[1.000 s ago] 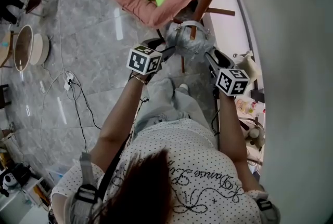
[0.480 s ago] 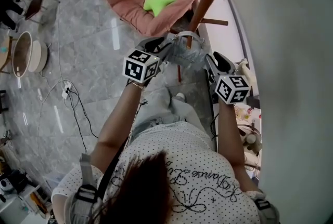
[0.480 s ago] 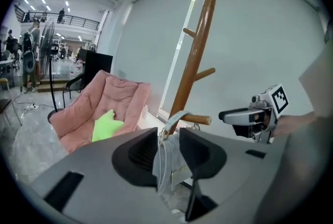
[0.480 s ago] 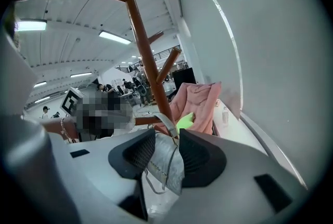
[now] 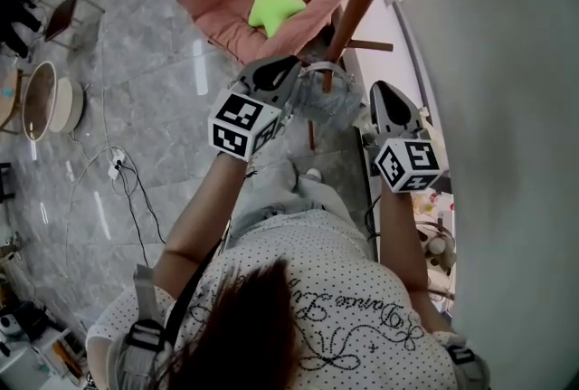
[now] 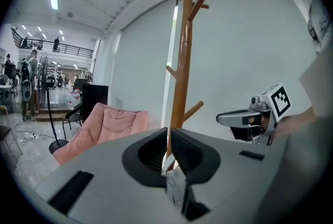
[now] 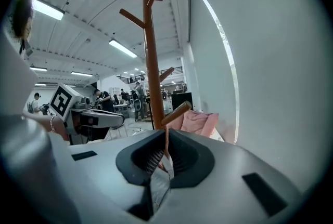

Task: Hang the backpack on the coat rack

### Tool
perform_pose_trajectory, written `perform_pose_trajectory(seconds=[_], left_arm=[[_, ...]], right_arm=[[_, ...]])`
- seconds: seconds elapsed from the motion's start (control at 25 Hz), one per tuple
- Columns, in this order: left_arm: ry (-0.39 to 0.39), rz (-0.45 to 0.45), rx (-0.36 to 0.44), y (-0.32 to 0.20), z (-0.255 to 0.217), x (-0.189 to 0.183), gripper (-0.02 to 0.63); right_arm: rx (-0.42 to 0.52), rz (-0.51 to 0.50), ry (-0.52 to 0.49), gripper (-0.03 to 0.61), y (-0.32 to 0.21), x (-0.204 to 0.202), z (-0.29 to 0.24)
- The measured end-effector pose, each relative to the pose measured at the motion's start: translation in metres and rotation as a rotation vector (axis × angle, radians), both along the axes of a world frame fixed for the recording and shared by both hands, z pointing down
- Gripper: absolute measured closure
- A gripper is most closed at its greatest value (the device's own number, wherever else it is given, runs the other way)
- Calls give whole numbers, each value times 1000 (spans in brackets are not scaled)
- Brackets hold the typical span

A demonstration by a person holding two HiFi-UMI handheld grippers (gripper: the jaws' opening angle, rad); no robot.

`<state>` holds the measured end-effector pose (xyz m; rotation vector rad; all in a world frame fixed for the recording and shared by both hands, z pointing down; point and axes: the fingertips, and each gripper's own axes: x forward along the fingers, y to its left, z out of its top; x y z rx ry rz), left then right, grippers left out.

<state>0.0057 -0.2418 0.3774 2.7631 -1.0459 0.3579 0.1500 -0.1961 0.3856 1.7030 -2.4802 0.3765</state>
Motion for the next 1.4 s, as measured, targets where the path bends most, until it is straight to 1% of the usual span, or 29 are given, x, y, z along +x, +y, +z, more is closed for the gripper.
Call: perform_pose_trajectory(seconds=[0.16,0.28,0.44,0.72,0.84,1.04,1.4], left_arm=[[15,-8,38,-1,-19,-1,601],[4,-18,62,-2,-26,-2,607],[-4,-23,102,1,-38,-2,609],[57,-60,162,7,-76,-7,609],[65,-80,184,7,-84,-10,609],[65,-90,215,10,-95,-12,609],[84,-94,223,14,-93,-13,609]], right_arm=[[58,23,-19,566,-4,5,-29],[90,22,-40,566,-5,5,-46],[139,23,-31,566,-4,3,-65],[203,23,-12,566,7,1,-96],[231,16,-3,566,9,0,-103],[247,24,-1,566,12,2,-109],[257,42,1,566,20,2,-105]])
